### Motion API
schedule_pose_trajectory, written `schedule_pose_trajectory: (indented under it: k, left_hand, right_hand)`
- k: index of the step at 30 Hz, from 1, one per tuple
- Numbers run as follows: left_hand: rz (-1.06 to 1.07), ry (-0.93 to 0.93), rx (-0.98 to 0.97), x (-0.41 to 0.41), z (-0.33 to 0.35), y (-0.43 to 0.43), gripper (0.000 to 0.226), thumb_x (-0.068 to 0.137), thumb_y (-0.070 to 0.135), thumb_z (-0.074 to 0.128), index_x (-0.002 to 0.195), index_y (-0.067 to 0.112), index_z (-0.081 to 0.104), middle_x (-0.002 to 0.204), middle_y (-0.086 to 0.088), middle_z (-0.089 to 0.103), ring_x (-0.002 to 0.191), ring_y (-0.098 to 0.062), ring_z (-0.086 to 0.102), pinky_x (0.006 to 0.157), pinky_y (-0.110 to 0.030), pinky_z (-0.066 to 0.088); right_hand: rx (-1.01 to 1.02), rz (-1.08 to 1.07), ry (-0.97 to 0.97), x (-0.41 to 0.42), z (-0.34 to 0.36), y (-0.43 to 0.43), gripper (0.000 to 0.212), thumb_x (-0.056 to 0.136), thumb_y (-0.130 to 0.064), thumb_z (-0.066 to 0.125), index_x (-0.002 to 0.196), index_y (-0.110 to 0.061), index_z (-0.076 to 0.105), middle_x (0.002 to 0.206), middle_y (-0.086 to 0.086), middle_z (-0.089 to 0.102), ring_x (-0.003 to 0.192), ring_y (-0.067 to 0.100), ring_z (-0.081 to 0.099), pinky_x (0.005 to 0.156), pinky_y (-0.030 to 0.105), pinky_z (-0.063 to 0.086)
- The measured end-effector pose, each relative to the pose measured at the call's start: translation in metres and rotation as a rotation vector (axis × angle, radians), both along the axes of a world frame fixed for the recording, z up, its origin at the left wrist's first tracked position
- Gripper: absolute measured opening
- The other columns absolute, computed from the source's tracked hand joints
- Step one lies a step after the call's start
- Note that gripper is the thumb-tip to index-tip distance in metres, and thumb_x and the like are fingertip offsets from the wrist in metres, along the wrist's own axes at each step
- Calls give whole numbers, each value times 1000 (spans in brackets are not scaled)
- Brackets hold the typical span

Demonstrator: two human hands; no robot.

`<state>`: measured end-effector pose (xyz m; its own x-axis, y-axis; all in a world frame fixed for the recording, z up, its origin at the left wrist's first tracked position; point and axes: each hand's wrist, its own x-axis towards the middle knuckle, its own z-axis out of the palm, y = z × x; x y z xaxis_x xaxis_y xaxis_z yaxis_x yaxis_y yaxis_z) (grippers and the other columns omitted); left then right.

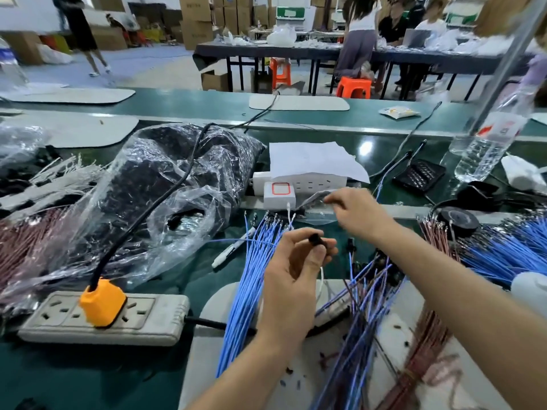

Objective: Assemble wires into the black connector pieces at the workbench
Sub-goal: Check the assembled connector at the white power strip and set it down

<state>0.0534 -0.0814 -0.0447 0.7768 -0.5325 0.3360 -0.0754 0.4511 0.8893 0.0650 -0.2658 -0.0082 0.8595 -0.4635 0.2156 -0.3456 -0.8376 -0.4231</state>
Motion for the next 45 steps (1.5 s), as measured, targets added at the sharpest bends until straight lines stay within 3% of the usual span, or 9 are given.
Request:
schedule_pose_trajectory:
  k: [3,6,13,22,28,34,39,43,45]
  left_hand:
    - [6,3,2,2,0,1,13,86,27,57,97,25,62,95,-3,73,94,-20,69,85,-27,54]
    - [13,9,1,1,1,1,12,85,27,58,96,28,64,94,-2,73,93,-19,69,84,-26,54]
    - [16,-12,20,3,2,2,13,86,23,58,98,21,63,94,-4,73,92,-20,69,84,-28,54]
    - [-2,-118,116,-1,1,4,15,83,35,62,98,36,65,94,6,72,95,-18,69,88,-32,54]
    - [15,-166,136,-3,2,3,17,84,29,61,98,37,65,94,8,72,93,-13,68,84,-24,53]
    - [51,-245,208,-5,1,3,20,88,14,64,95,33,66,92,11,71,91,-8,67,81,-16,50]
    - [6,-392,233,-12,2,3,28,86,3,63,100,28,63,95,12,69,92,-7,67,83,-16,50]
    - [-40,-469,225,-21,4,3,22,85,4,63,100,19,65,95,9,71,92,-11,68,83,-24,53]
    - [-44,-480,231,-25,5,3,20,84,3,64,100,16,66,95,8,71,91,-11,68,83,-24,53]
  right_hand:
    - [-141,-61,179,37,-9,-4,32,94,-7,45,119,-12,65,120,14,65,109,31,58,82,28,43]
    - [-222,-80,200,49,-19,0,27,94,-13,52,117,-8,64,123,15,61,111,30,57,87,31,44]
    - [-194,-124,70,44,-30,3,18,88,-1,55,101,-8,64,115,13,60,105,30,55,81,33,45]
    - [-310,-77,110,36,-35,4,25,94,-22,57,111,-6,64,123,9,56,118,28,45,96,39,41]
    - [-299,-5,-60,30,-36,11,25,92,-6,52,116,-1,57,121,13,59,116,27,48,98,30,38]
    - [21,44,-419,-32,-12,28,13,88,2,61,95,-8,67,91,2,65,80,14,59,74,17,47]
    - [475,41,-631,-109,-18,72,22,87,-4,65,92,-24,72,83,-10,72,79,7,67,71,15,51]
    - [579,-13,-750,-132,-20,87,21,85,-3,63,89,-22,70,81,-10,72,73,4,67,68,9,49]
    - [598,-29,-811,-138,-15,87,16,84,-13,61,87,-26,69,82,-8,72,72,7,68,69,13,52]
